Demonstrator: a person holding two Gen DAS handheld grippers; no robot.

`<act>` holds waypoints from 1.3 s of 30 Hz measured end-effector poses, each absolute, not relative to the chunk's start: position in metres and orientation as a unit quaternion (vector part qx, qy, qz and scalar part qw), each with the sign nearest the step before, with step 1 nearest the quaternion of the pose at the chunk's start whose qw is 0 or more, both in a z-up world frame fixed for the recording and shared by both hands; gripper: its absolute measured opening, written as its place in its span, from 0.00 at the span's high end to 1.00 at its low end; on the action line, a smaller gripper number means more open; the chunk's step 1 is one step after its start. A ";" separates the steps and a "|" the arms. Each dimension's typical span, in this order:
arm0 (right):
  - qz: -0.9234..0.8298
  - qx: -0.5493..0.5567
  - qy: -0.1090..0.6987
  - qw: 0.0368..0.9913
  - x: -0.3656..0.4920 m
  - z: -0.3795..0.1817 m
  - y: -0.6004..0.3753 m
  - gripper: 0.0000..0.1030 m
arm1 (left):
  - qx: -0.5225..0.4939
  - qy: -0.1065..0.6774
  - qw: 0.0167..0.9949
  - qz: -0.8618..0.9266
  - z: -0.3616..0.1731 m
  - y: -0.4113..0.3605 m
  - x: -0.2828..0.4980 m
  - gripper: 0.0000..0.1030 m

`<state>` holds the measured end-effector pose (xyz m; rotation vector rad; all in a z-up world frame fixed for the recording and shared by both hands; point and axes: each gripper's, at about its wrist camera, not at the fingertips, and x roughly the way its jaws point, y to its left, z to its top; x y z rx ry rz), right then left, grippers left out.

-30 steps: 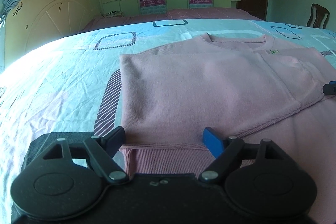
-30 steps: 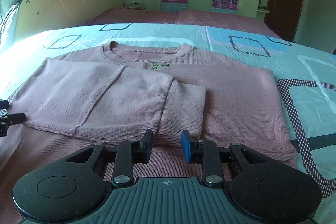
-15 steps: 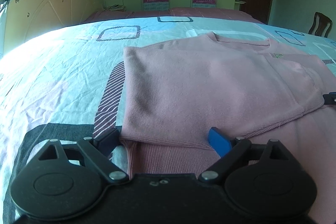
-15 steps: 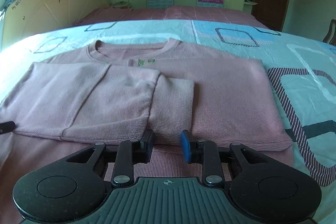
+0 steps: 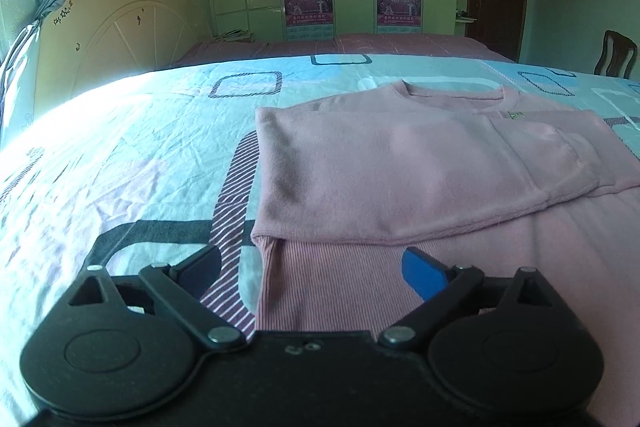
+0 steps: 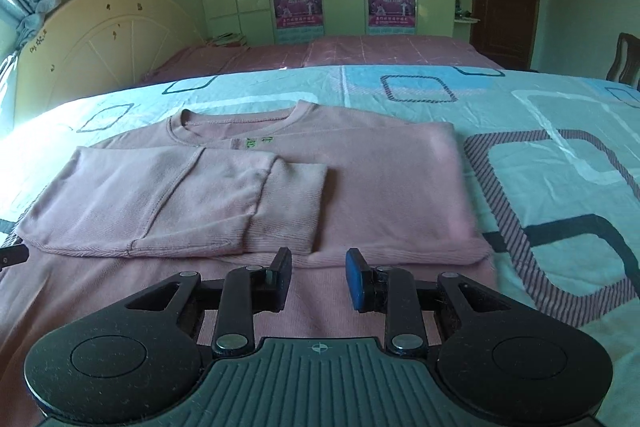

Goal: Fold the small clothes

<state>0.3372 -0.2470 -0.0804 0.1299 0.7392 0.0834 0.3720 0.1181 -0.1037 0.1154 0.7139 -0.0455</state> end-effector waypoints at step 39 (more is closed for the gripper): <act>0.124 0.425 0.406 0.799 0.131 -0.108 -0.394 0.50 | -0.251 0.416 0.867 -0.112 -0.117 0.185 0.176 0.47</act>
